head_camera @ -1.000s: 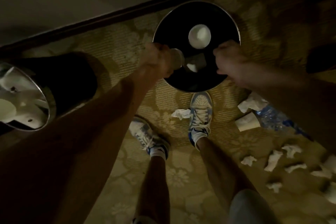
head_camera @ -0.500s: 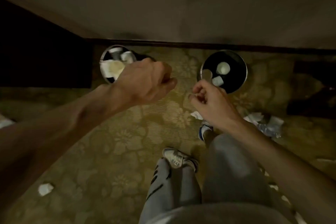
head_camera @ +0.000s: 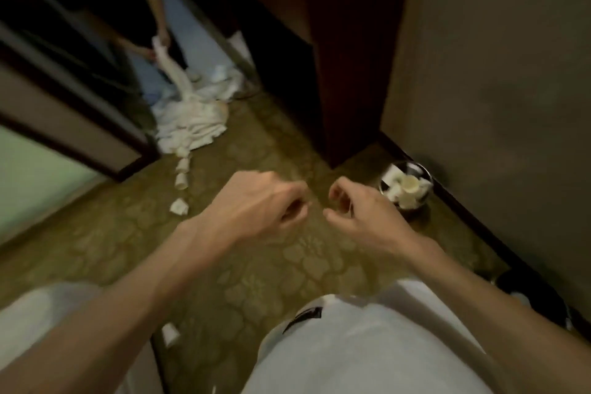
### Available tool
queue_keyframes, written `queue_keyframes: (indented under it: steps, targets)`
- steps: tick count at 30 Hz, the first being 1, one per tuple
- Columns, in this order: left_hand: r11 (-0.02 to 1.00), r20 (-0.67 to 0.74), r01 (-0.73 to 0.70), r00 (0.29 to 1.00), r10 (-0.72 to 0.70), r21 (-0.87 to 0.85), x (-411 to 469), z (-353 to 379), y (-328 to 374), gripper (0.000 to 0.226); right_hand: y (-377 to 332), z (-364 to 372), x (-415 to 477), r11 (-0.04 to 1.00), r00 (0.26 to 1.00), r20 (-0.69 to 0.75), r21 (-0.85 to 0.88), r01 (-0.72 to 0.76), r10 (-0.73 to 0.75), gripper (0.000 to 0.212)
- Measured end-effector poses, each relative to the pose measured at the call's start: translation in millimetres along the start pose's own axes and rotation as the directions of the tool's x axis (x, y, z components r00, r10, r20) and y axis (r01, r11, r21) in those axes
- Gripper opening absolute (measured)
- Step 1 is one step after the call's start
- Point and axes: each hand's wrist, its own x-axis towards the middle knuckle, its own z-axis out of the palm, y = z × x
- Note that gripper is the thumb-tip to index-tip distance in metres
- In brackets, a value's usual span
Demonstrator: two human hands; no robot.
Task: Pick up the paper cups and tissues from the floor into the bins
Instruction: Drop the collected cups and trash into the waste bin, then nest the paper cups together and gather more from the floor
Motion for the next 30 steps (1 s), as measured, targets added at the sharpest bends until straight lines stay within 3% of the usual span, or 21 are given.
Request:
queue_keyframes:
  steps: [4,8,13,17,20,22,26,30]
  targets:
    - [0.955,-0.02,0.27,0.961,-0.275,-0.125,-90.2,31.1,-49.6,0.027,-57.4,53.2,43.1,0.966,0.971,0.125,-0.138,0.219,-0.203,0.021]
    - [0.819,0.021,0.536,0.839,-0.544,-0.206,-151.2,75.8,-83.3,0.029,-89.3,114.0,81.2,0.913,0.915,0.293,-0.216,0.346,-0.277,0.027]
    - [0.657,0.091,0.726,0.682,-0.726,-0.202,-197.7,129.0,-125.1,0.036,-114.0,183.7,138.6,0.868,0.815,0.492,-0.208,0.451,-0.305,0.033]
    - [0.465,0.134,0.831,0.521,-0.843,-0.306,-209.0,153.1,-184.3,0.022,-135.8,229.9,203.4,0.876,0.76,0.583,-0.161,0.454,-0.287,0.034]
    - [0.268,0.162,0.889,0.346,-0.924,-0.372,-212.4,156.9,-237.9,0.027,-161.3,255.5,256.9,0.887,0.713,0.657,-0.144,0.439,-0.246,0.044]
    - [0.198,0.144,0.906,0.267,-0.953,-0.374,-215.8,162.0,-276.6,0.024,-183.0,275.0,291.9,0.887,0.685,0.691,-0.137,0.441,-0.234,0.051]
    - [0.071,0.229,0.921,0.169,-0.959,-0.383,-224.0,179.8,-344.8,0.024,-231.6,314.6,358.7,0.853,0.611,0.753,-0.135,0.504,-0.243,0.047]
    - [-0.02,0.26,0.865,0.129,-0.957,-0.502,-232.9,204.3,-408.0,0.023,-272.5,359.3,420.2,0.827,0.547,0.821,-0.188,0.53,-0.164,0.052]
